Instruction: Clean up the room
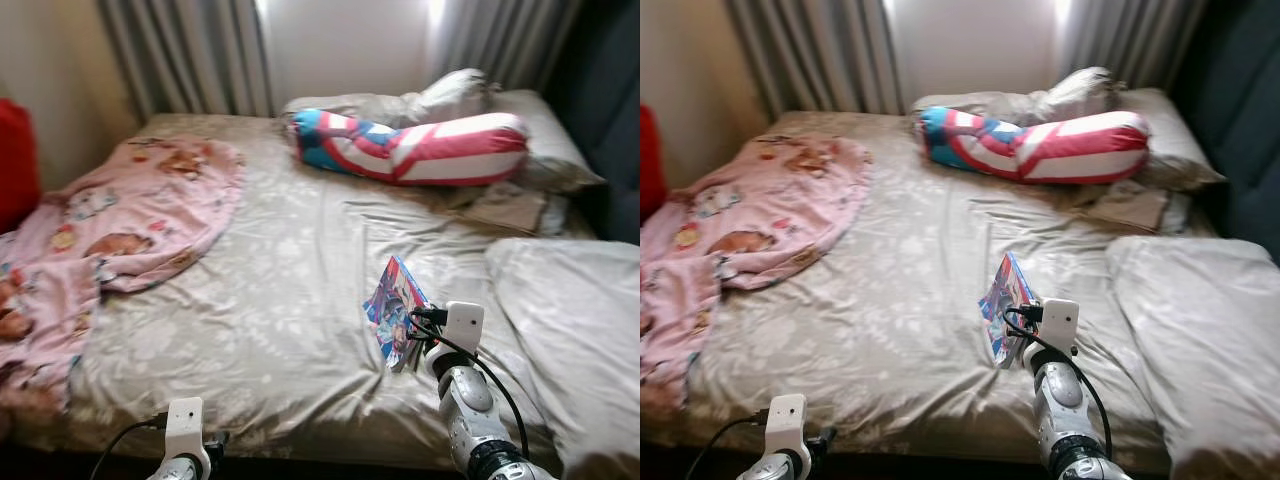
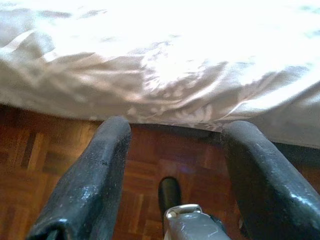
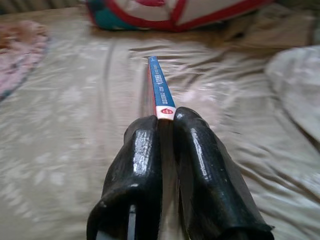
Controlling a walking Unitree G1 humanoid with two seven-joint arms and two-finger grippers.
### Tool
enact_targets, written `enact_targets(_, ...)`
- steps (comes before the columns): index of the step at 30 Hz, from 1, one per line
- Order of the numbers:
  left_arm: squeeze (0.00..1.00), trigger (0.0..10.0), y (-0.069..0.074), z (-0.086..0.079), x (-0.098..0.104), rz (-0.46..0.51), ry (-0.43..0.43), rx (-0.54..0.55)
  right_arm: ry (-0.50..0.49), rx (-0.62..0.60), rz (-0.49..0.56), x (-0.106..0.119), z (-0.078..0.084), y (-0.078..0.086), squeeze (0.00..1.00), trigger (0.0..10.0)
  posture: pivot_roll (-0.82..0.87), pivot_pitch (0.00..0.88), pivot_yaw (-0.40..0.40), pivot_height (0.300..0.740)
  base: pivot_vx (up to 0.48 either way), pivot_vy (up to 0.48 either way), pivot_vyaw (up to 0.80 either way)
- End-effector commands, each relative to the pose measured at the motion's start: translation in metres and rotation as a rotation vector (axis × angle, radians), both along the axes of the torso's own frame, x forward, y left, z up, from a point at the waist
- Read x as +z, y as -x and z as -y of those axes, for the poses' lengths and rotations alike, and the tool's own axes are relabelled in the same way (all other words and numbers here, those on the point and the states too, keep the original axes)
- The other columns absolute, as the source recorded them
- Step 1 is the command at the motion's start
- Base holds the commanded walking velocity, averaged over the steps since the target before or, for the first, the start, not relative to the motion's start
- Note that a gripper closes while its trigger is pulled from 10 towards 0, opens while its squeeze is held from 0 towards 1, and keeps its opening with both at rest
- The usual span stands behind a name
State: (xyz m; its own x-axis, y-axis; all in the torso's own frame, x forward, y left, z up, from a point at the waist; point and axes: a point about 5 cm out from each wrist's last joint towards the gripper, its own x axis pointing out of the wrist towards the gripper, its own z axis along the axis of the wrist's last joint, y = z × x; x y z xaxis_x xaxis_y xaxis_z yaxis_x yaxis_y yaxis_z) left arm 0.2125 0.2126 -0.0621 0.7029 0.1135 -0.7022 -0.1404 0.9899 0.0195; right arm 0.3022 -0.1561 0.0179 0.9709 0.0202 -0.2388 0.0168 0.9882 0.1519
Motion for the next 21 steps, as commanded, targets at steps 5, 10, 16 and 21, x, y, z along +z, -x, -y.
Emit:
enact_targets(5,0.0,10.0,0.0001,-0.001,-0.0002,-0.01,-0.009,-0.008,0.008,0.006,0.035,0.0078,-0.0015,-0.0059,0.0,10.0,-0.08,0.0,-0.01,0.74,0.0,-0.25,-0.77)
enact_targets(10,0.0,10.0,0.0005,-0.0011,-0.0004,-0.013,-0.009,-0.007,0.004,0.002,0.043,0.0085,-0.0007,-0.0059,0.0,10.0,-0.08,0.0,-0.01,0.74,0.0,-0.171,-0.36)
enact_targets(16,0.0,10.0,0.0006,-0.0009,-0.0005,-0.012,-0.009,-0.006,0.005,0.005,0.044,0.0085,-0.0013,-0.0059,0.0,10.0,-0.08,0.0,-0.01,0.74,0.0,0.0,0.0)
enact_targets(21,0.0,10.0,0.0007,-0.0009,-0.0006,-0.012,-0.004,0.003,0.004,0.008,0.043,0.0084,-0.0019,-0.0058,0.0,10.0,-0.08,0.0,-0.011,0.74,0.0,0.0,0.0)
